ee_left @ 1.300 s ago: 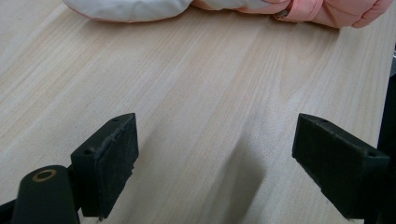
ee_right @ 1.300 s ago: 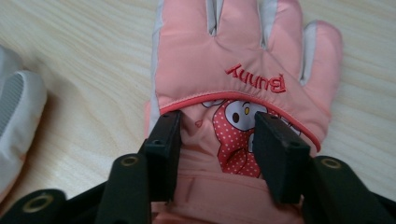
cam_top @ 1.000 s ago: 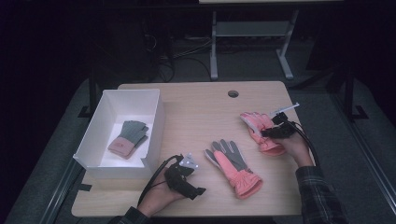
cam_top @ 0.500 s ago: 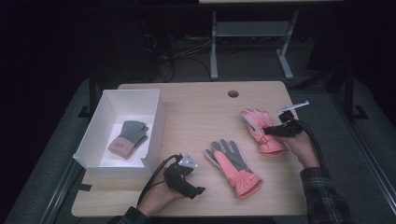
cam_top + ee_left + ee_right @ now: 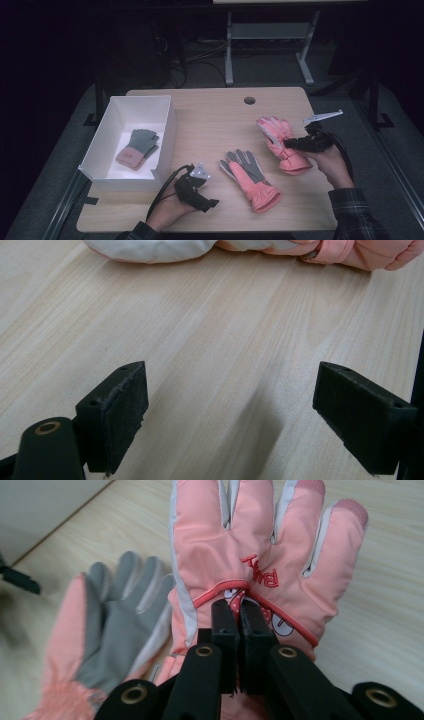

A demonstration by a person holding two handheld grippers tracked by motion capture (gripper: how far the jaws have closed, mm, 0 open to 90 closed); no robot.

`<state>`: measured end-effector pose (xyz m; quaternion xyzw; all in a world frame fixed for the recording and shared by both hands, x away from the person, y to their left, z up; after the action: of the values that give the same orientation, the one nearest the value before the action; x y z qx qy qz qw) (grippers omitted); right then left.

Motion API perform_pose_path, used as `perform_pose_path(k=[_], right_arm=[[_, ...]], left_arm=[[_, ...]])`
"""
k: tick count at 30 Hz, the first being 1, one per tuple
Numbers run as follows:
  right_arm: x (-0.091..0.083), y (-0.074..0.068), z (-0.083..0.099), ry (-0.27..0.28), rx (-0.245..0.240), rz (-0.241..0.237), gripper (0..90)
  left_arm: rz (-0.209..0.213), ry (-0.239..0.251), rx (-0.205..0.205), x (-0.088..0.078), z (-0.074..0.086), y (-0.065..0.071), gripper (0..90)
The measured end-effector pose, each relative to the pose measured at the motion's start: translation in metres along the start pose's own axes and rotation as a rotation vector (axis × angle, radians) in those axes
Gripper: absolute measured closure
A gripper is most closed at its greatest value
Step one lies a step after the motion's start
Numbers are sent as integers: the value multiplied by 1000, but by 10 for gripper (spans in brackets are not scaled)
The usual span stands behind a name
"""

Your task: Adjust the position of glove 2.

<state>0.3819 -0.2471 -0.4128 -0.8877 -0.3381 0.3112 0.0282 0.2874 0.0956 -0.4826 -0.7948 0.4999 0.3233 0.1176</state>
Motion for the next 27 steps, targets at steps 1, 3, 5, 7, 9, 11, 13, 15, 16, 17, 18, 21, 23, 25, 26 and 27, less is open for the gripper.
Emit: perform_pose_path(k=[1,3,5,7,9,11,13,15,16,17,18,21,23,25,26,27], right_arm=[[-1,-5,1,-4,-1,-9,876],[-4,-15,2,-9,-7,-17,876],[-7,-26,2,-9,-13,-27,876],[-10,-36,1,-3,-20,-42,876],[-12,-48,1,-5,-24,-60,876],[-13,-56,2,-5,-32,-75,876],[-14,-67,3,-13,-28,-91,876],[-13,-74,5,-20,-36,-106,876],[-12,-76,7,-24,-39,-116,876],[-12,-78,8,-28,-40,-118,876],[-11,-83,9,-37,-34,-123,876],[-7,-93,13,-47,-47,-138,875],[-5,-97,14,-52,-64,-146,875],[-1,-101,15,-59,-63,-149,875],[2,-103,15,-63,-59,-150,875],[3,-104,16,-69,-63,-151,875]], left_arm=[[-1,1,4,0,0,0,140],[-2,4,-1,0,0,0,140],[-3,7,-1,-1,-1,0,140],[-7,17,-9,0,0,1,140],[-8,12,-2,0,0,1,140],[-4,6,-2,-1,0,0,141],[-6,16,-11,0,0,0,141],[-6,17,-13,0,0,0,140],[-6,17,-13,0,-1,0,140],[-6,17,-13,1,-1,0,140],[-6,18,-13,1,-1,0,140],[-4,7,-8,1,0,1,140],[-5,2,0,1,0,1,140],[-3,5,0,1,0,1,140],[-2,5,-1,1,0,1,140],[-2,5,-1,1,0,1,141]])
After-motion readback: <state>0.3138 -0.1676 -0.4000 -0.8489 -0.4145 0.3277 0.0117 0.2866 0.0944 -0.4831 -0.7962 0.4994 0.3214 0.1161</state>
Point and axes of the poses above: each handheld gripper's, and its own axes: x roughly forward along the jaws, z roughly out of its underside, y roughly to its right, the point moved 4 cm from there along x, roughly forward along the jaws, and after that the axes turned 13 degrees about y, right-handed, at the moved point
